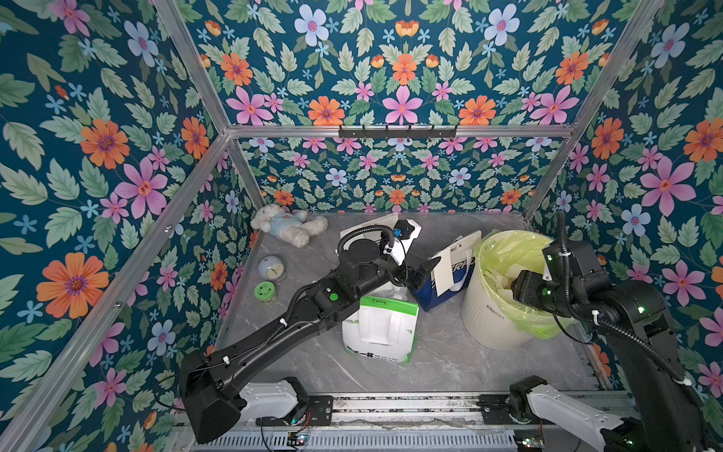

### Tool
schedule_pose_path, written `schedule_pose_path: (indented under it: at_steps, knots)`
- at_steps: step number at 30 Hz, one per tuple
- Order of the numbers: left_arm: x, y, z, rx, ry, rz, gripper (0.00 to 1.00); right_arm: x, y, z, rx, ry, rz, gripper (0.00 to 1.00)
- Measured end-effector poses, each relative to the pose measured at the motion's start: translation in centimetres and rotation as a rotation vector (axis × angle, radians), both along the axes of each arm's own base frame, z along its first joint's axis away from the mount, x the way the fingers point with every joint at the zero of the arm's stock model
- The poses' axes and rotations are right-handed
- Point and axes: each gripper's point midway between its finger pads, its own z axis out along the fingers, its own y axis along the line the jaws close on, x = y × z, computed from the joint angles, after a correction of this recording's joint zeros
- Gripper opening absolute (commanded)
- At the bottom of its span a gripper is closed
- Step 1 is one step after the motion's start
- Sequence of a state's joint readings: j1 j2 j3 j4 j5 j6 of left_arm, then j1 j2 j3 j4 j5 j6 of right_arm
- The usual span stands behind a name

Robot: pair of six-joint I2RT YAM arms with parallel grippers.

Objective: Shred takeout receipts and throw away
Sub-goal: Place the takeout receipt in the trash bin, then move the trash bin to the center of the board.

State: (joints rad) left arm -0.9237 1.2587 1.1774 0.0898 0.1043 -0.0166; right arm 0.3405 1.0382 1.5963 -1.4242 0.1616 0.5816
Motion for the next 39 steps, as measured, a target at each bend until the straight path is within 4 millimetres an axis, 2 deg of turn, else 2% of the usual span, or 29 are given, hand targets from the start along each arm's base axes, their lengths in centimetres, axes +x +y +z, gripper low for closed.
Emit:
schedule_pose_path:
  at_steps: [3,8,13,16,19,29,35,39]
  knots:
    - [0.6,0.2,-0.9,0.027,0.019,0.036,0.99,0.7,1.2,0.2,0.029,0.015,0.053,0.78]
    - [1.7,0.0,-1.5,0.060,0.037,0.078,0.99,0.6,3.2,2.4,0.123,-0.063,0.151,0.60]
    - [1.2,-1.1,-3.0,0.145,0.015,0.002,0.93,0.3,7.8,4.5,0.257,-0.108,0.346,0.56]
    - [0.6,-1.7,-3.6,0.173,0.007,-0.048,0.91,0.1,10.9,4.1,0.309,-0.075,0.437,0.57]
    - [0.0,-2.3,-4.1,0.190,0.006,-0.100,0.88,0.6,12.4,2.3,0.325,-0.019,0.435,0.55]
    - [-1.2,-4.0,-6.7,0.260,0.043,-0.232,0.81,2.2,12.7,-3.9,0.251,0.114,0.318,0.53]
    - [-1.2,-5.2,-8.6,0.303,0.081,-0.279,0.78,4.2,11.4,-5.8,0.134,0.116,0.253,0.59]
    - [-1.2,-5.5,-9.2,0.325,0.095,-0.297,0.74,5.2,9.8,-5.9,0.100,0.091,0.224,0.62]
